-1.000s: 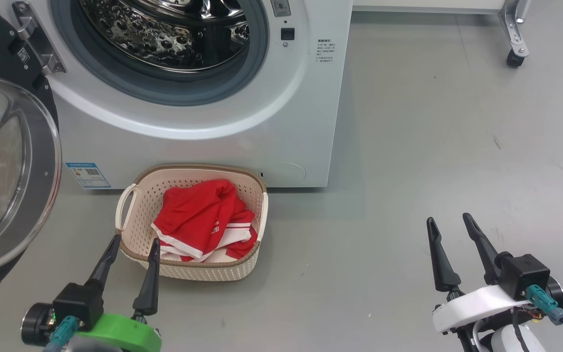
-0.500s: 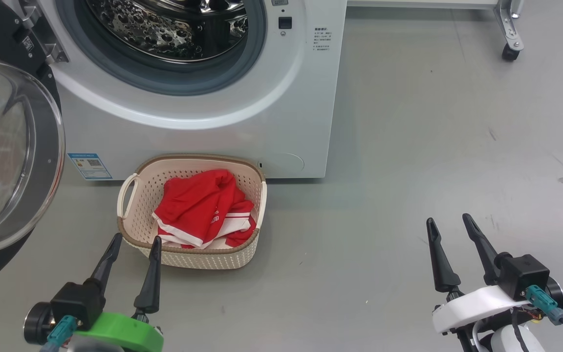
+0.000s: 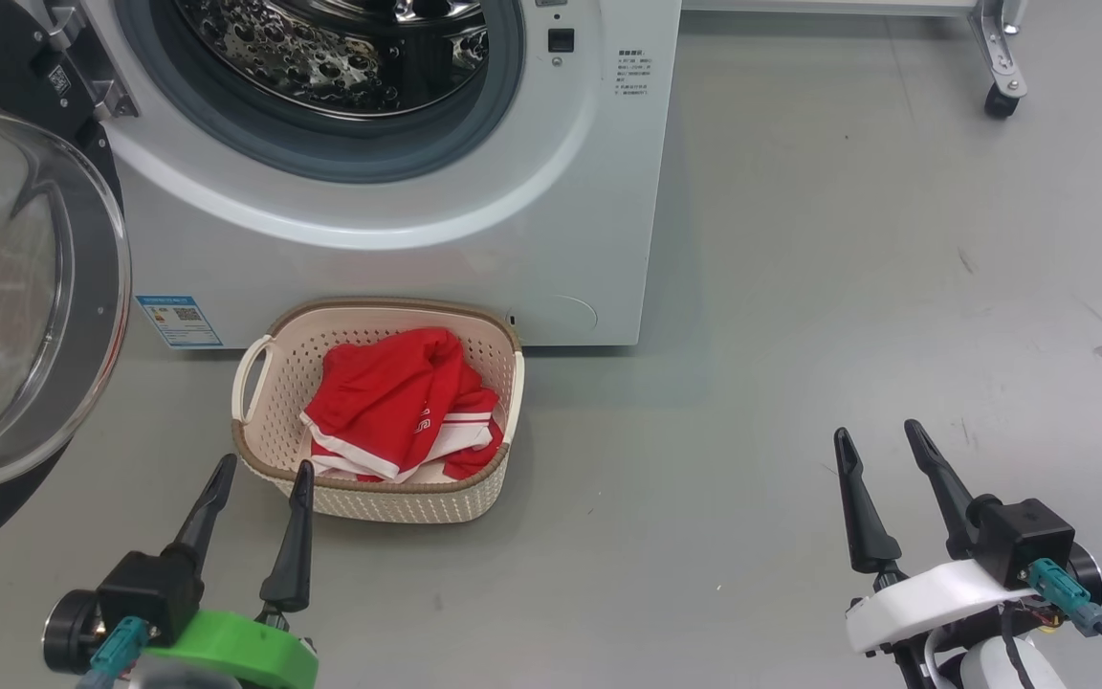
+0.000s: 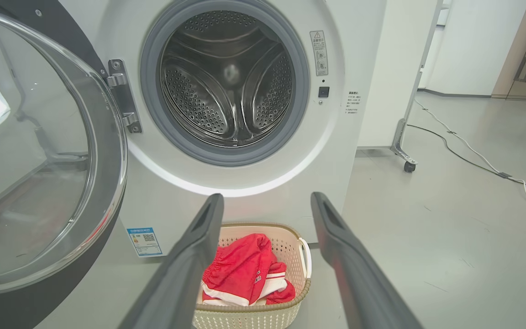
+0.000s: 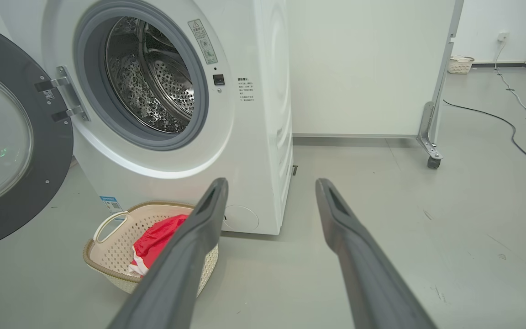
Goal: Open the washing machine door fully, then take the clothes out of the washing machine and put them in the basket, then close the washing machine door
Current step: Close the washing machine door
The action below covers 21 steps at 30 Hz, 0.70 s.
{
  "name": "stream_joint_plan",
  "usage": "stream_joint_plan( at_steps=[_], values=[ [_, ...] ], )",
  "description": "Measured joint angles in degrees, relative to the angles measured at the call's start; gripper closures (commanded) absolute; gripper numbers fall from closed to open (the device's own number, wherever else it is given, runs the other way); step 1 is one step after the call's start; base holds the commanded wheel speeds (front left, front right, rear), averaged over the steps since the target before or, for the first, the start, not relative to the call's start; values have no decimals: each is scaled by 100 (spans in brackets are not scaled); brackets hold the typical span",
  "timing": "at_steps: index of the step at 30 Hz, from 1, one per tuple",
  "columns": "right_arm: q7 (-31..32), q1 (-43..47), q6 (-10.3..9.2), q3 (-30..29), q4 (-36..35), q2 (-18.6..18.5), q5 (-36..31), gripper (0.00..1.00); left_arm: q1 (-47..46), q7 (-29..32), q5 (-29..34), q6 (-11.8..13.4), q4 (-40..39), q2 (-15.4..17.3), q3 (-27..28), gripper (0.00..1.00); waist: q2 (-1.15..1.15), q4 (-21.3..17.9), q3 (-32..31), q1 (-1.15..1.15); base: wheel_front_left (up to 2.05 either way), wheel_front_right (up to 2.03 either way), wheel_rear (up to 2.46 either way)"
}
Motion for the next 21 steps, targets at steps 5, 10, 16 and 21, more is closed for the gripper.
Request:
stream_joint_plan(
  at_steps=[5, 10, 16, 21],
  values=[
    [0, -3, 0, 7, 16, 0, 0, 0, 0, 0, 30, 0, 3, 0, 2, 0, 0, 0, -18, 0, 0, 0, 0],
    [0, -4, 1, 20, 24, 0, 0, 0, 0, 0, 46, 0, 5, 0, 1, 0, 0, -3, -41, 0, 0, 0, 0],
    [0, -4, 7, 44, 33, 0, 0, 0, 1, 0, 85, 0, 7, 0, -2, 0, 0, -5, -53, 0, 0, 0, 0],
    [0, -4, 8, 70, 49, 0, 0, 0, 2, 0, 92, 0, 11, 0, -10, 0, 0, -14, -67, 0, 0, 0, 0]
  ],
)
